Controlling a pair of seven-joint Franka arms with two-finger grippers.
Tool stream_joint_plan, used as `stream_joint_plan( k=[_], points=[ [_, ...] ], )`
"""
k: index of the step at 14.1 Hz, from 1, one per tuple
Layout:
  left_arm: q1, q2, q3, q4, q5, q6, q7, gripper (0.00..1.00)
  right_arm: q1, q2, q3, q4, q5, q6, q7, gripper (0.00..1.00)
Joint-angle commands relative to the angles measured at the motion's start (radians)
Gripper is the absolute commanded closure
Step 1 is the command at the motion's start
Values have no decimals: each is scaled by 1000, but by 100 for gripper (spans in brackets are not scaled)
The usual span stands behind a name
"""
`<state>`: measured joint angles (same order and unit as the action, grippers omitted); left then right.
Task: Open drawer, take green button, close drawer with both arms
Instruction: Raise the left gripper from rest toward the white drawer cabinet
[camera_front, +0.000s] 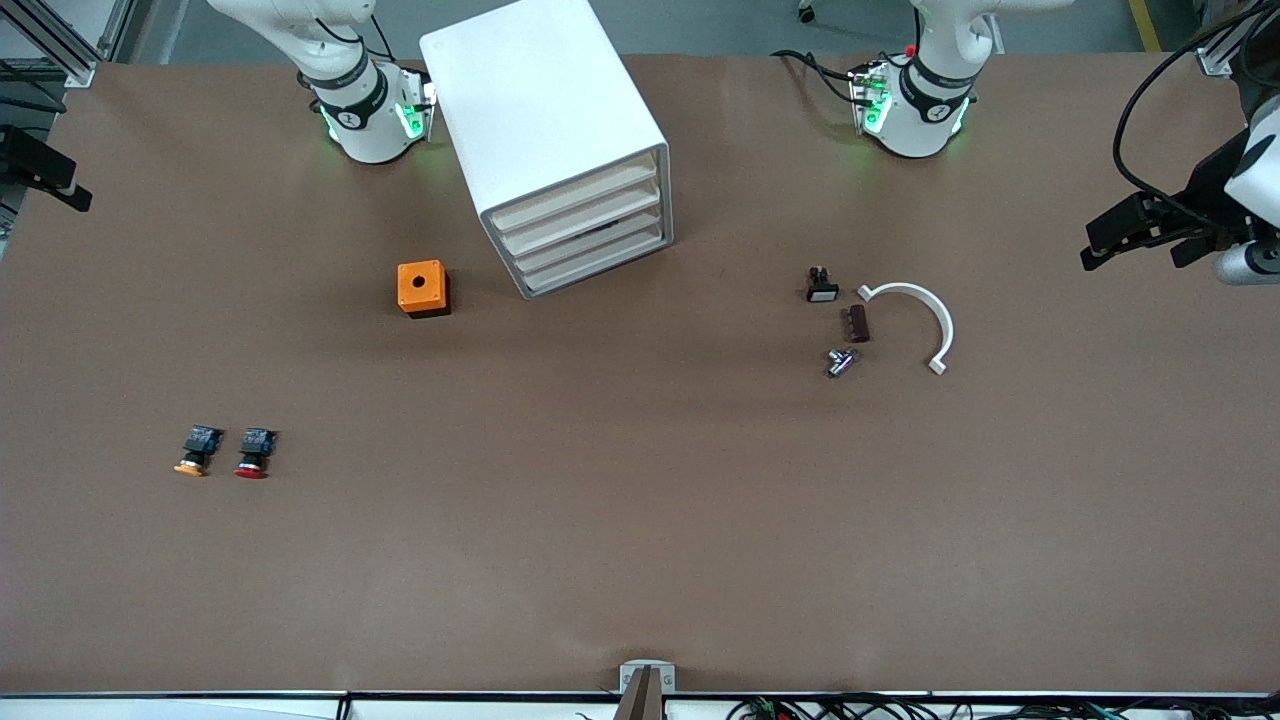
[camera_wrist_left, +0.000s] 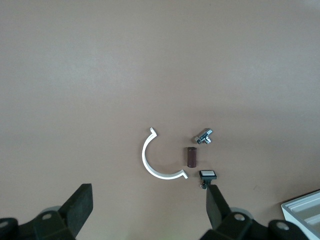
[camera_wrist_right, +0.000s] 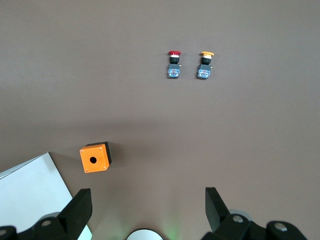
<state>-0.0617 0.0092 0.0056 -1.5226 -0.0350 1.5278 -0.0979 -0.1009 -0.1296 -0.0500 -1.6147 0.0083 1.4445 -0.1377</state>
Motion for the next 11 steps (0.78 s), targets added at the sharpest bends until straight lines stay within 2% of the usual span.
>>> stream_joint_plan(
  k=[1,6,11],
  points=[
    [0,3,-4,9,12,-17,-9,0,-11,-25,5,-21,-2,-2,-10,0],
    [3,14,-3,7,10,-17,-11,0,-11,-25,4,-19,-2,7,-10,0],
    [-13,81,-7,4,12,-31,-28,0,-13,-27,4,-19,-2,17,-10,0]
  ],
)
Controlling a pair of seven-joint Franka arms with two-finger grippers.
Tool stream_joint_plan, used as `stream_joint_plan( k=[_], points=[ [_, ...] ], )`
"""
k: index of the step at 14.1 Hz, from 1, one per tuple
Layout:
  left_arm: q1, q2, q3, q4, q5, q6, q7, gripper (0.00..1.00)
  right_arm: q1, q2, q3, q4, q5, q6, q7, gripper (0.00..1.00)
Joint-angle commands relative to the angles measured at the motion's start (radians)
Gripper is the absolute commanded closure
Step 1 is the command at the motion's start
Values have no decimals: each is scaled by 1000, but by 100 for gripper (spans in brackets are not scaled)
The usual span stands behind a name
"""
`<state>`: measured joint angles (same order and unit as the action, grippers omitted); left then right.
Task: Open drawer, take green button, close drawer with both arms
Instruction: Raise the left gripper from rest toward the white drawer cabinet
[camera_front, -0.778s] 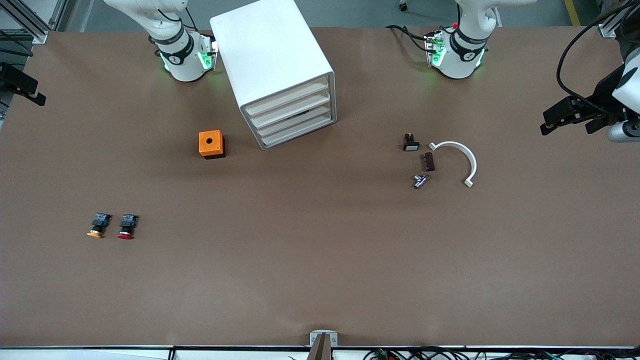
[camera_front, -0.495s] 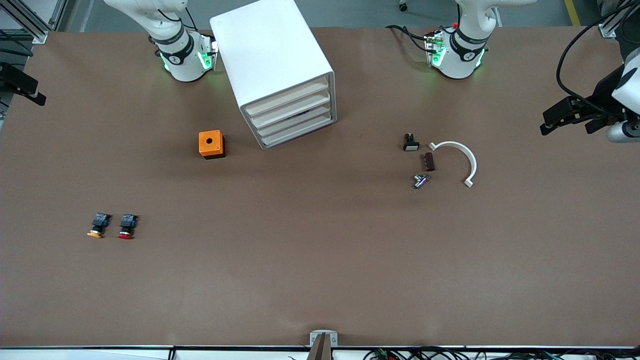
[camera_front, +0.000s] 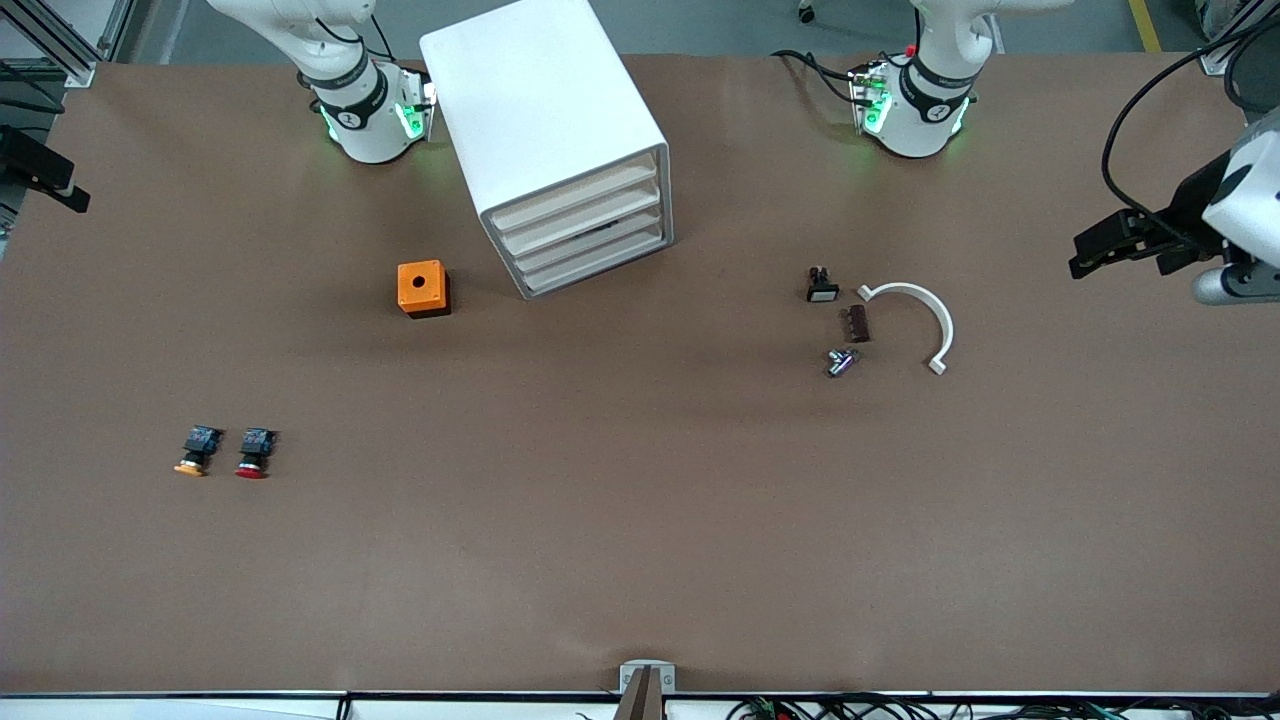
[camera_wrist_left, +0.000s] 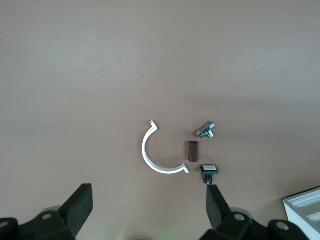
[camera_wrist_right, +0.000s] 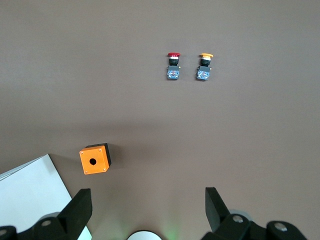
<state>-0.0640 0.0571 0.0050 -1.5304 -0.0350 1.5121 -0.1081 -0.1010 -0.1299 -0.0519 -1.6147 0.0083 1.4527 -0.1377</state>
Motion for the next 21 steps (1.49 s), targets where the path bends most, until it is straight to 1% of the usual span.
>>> stream_joint_plan(
  k=[1,4,6,9,13,16,21],
  points=[
    [-22,55,-11,12,10,-15,-19,0,-13,-27,6,-19,-2,12,-10,0],
    [-78,121,-33,16,12,-13,-106,0,-11,-27,6,-19,-2,12,-10,0],
    [-126,170,-34,22,10,-12,-166,0,-11,-27,6,-19,-2,12,-10,0],
    [-171,249,-34,29,-43,-4,-275,0,-12,-27,6,-19,-2,14,-10,0],
    [-250,345,-34,53,-49,72,-425,0,-19,-27,4,-19,-2,14,-10,0],
    [-295,415,-34,93,-49,85,-524,0,-22,-25,4,-21,-2,15,-11,0],
    [-338,464,-39,108,-65,115,-682,0,-23,-20,4,-11,-1,41,-16,0]
  ],
)
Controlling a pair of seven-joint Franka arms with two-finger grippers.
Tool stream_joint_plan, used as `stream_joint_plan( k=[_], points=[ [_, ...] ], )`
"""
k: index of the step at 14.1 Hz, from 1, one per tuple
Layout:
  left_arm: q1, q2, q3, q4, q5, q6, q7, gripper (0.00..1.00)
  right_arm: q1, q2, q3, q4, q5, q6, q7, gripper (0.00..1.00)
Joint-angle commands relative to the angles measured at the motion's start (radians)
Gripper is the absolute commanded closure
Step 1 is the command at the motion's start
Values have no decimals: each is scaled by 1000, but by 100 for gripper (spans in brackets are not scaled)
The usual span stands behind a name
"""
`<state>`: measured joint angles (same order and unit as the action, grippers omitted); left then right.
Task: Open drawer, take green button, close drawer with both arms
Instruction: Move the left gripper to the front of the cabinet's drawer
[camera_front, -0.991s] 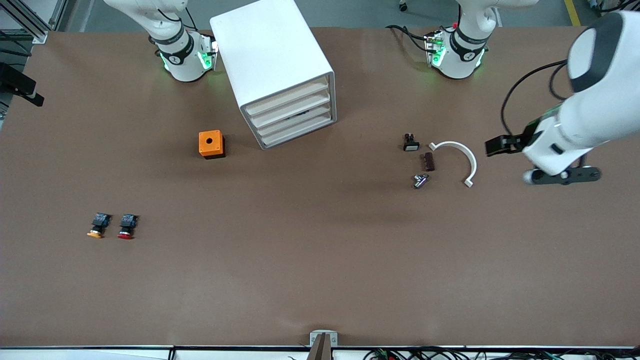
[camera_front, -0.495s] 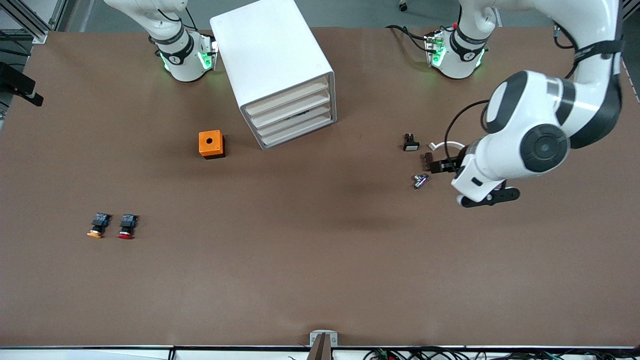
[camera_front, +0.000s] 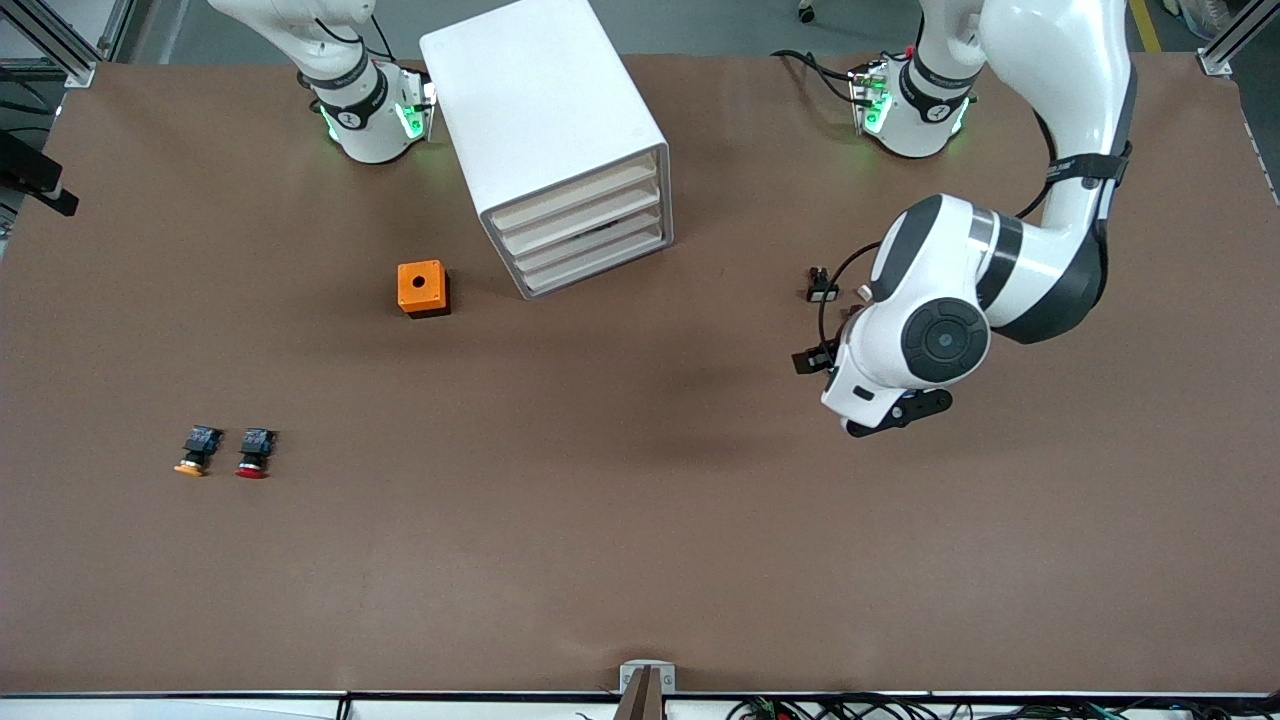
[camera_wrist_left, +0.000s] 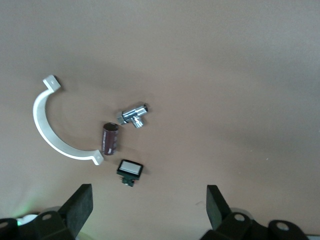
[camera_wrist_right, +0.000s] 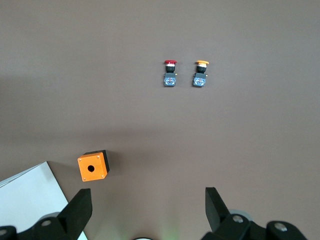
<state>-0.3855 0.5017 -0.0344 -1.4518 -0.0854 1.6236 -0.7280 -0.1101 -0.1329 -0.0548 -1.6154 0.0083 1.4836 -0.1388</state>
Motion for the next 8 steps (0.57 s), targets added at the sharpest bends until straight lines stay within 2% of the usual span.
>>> stream_joint_plan(
  k=[1,6,8],
  points=[
    [-26,27,1,30,-14,13,-83,0,-14,-17,7,-11,-1,11,-15,0],
    [-82,83,-1,34,-31,50,-250,0,-14,-16,7,-12,-1,7,-16,0],
    [-85,100,-1,37,-80,65,-300,0,-14,-17,7,-12,-1,7,-16,0]
  ],
)
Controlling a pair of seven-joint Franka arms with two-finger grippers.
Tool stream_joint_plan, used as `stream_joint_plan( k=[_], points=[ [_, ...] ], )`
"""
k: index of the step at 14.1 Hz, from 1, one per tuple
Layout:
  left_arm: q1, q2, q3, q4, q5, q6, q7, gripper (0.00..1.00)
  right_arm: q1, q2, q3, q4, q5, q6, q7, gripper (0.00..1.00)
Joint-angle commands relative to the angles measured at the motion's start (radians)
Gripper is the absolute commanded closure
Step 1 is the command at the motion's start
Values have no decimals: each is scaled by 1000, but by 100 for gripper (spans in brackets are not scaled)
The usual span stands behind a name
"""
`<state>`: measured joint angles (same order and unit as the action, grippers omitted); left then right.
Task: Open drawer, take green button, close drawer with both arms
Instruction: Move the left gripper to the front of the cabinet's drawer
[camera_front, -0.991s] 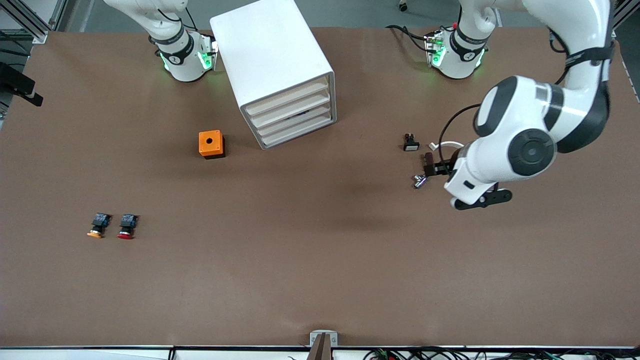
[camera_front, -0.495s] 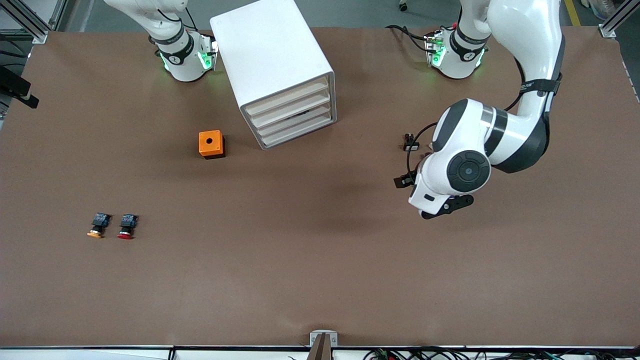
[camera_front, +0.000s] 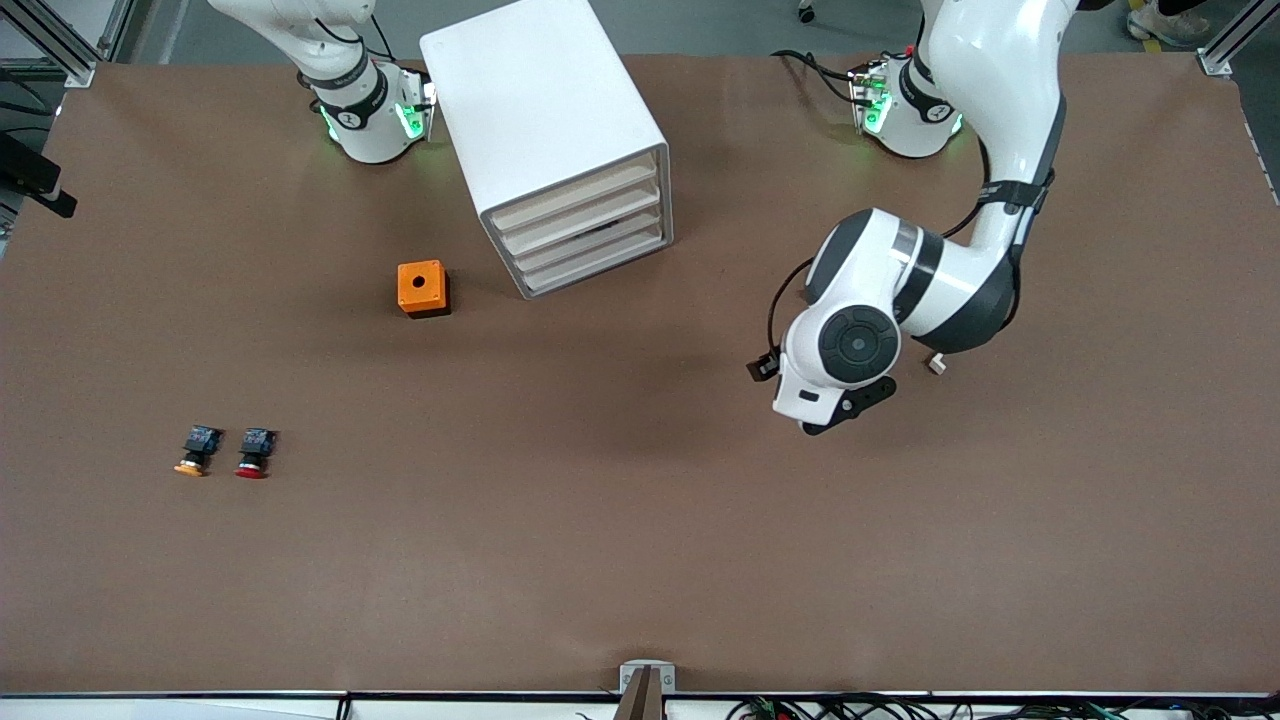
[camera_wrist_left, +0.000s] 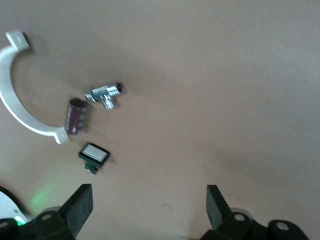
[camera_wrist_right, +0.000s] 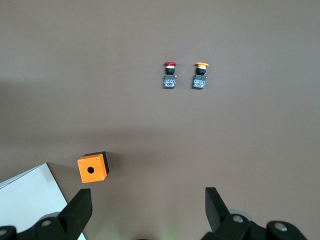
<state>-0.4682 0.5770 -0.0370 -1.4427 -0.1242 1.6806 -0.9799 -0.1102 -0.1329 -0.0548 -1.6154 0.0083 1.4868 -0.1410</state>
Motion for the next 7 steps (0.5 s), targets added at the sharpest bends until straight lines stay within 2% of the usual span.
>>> stream_joint_plan(
  k=[1,7],
  points=[
    [-3,40,2,33,-81,19,-77,0,-14,-17,7,-12,-1,4,-14,0],
    [-27,106,2,99,-287,22,-342,0,-14,-17,7,-14,-1,1,-14,0]
  ],
)
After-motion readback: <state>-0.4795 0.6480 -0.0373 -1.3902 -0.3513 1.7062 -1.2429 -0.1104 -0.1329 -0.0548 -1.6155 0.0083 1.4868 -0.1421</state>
